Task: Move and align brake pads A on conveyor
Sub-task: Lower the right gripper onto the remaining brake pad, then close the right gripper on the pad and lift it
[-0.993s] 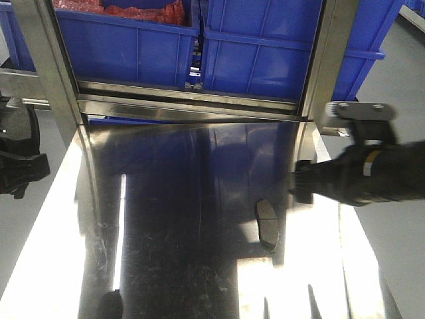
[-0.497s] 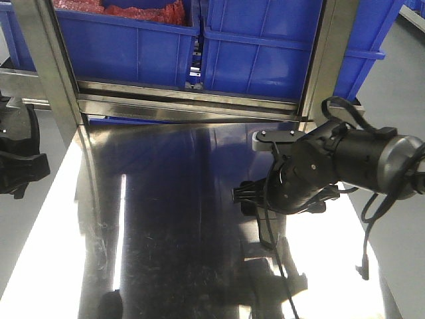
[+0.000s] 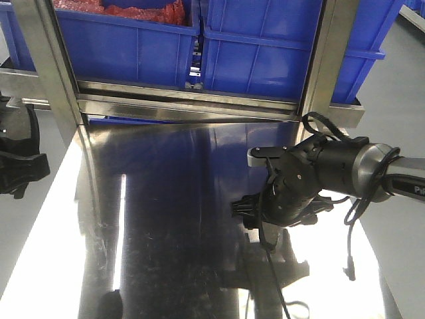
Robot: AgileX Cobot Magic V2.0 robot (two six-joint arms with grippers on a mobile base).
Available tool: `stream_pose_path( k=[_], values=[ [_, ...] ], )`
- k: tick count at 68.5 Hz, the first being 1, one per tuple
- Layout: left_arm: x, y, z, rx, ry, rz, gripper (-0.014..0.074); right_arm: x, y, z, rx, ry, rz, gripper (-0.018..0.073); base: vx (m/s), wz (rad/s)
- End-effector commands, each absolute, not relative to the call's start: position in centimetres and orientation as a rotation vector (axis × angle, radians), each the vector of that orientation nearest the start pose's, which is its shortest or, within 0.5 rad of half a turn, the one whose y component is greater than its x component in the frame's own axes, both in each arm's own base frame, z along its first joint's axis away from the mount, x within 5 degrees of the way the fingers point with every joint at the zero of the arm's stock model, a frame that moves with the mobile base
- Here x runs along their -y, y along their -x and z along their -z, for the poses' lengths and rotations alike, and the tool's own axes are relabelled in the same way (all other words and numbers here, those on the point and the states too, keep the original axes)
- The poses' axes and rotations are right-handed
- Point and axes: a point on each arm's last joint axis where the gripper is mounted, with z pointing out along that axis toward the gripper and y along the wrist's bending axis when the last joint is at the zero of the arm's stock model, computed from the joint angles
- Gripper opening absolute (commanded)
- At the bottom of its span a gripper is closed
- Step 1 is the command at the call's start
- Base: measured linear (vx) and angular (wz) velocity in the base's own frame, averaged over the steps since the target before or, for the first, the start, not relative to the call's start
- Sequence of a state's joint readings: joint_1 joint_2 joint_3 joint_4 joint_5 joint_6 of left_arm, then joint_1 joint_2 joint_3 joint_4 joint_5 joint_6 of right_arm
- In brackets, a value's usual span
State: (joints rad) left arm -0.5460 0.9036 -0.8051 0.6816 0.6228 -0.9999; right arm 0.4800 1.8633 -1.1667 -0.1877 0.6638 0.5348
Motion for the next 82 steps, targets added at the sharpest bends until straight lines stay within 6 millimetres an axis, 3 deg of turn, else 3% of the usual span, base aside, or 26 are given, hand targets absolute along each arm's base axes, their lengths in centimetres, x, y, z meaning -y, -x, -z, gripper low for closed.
stream_pose_path(
  k=[1,46,66,82],
  values=[
    [6.72,-17.07,-36.29,-1.964,0.055,0.249,0.0129,-16.05,-33.4,-19.23,-2.719,0.111,-0.082,0.0516,0.0,0.0],
    [6.72,-17.07,-36.29,-1.964,0.055,0.249,0.0129,-16.1,-33.51,-18.48,-2.739,0.124,-0.068,0.0284,0.0,0.0],
    [6.72,-17.07,-36.29,-1.964,0.055,0.249,0.0129,-16.08,-33.48,-18.54,-2.739,0.123,-0.066,0.0122,0.0,0.0],
    [6.72,-17.07,-36.29,-1.964,0.055,0.249,0.0129,-15.94,-33.39,-19.38,-2.714,0.134,-0.065,0.0076,0.0,0.0]
  ],
)
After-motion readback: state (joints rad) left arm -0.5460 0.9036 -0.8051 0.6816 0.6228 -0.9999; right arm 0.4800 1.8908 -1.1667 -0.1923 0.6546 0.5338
